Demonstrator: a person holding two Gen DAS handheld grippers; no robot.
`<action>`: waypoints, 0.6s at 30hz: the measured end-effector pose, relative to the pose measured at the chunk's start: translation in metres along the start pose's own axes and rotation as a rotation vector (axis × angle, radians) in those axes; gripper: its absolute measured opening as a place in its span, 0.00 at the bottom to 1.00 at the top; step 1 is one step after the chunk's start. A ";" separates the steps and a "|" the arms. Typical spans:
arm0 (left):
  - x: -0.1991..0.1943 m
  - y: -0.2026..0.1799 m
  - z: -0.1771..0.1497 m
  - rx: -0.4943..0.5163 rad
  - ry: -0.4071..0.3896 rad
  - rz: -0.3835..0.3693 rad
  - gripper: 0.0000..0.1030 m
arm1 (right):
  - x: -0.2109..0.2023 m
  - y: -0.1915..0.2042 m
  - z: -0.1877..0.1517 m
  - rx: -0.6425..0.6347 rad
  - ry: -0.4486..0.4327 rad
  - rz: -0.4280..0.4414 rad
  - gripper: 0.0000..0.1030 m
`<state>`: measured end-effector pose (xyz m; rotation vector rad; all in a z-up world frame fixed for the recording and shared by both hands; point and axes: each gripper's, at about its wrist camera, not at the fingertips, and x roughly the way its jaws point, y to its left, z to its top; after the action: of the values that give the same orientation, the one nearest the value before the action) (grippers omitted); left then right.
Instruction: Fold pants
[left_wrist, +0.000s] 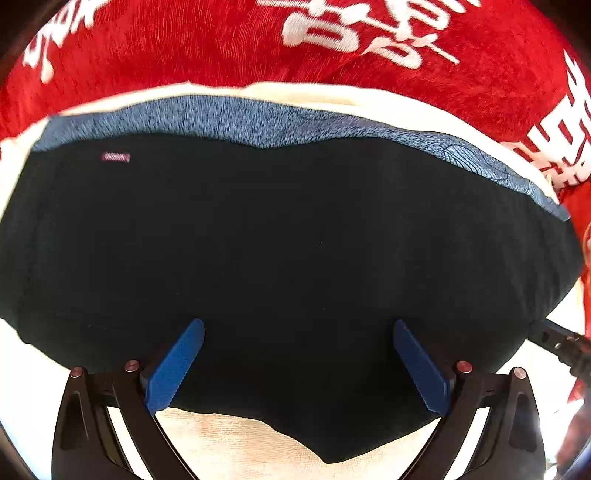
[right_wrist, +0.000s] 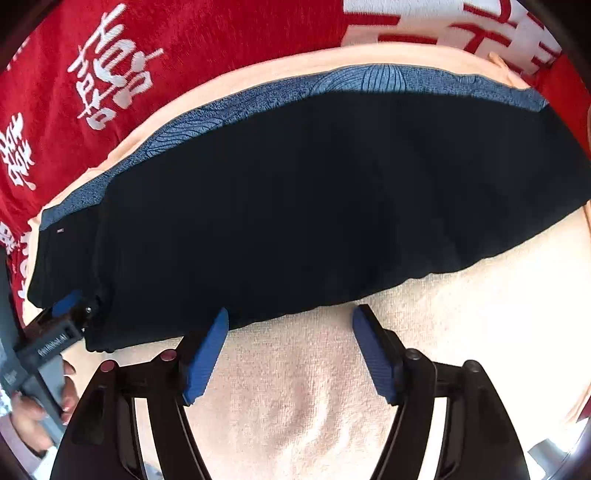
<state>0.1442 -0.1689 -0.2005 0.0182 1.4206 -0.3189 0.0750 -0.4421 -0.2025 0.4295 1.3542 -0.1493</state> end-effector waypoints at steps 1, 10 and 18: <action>0.003 0.003 0.004 -0.007 0.015 -0.009 0.99 | -0.001 -0.002 0.000 0.005 0.002 0.004 0.72; 0.006 -0.011 0.010 -0.045 0.009 0.039 0.99 | -0.021 -0.023 -0.012 0.061 0.047 0.043 0.72; -0.046 0.013 0.069 -0.044 -0.146 0.168 0.99 | -0.054 0.018 0.036 -0.054 -0.042 0.156 0.45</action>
<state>0.2084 -0.1606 -0.1478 0.0768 1.2717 -0.1470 0.1019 -0.4471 -0.1415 0.4821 1.2749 0.0076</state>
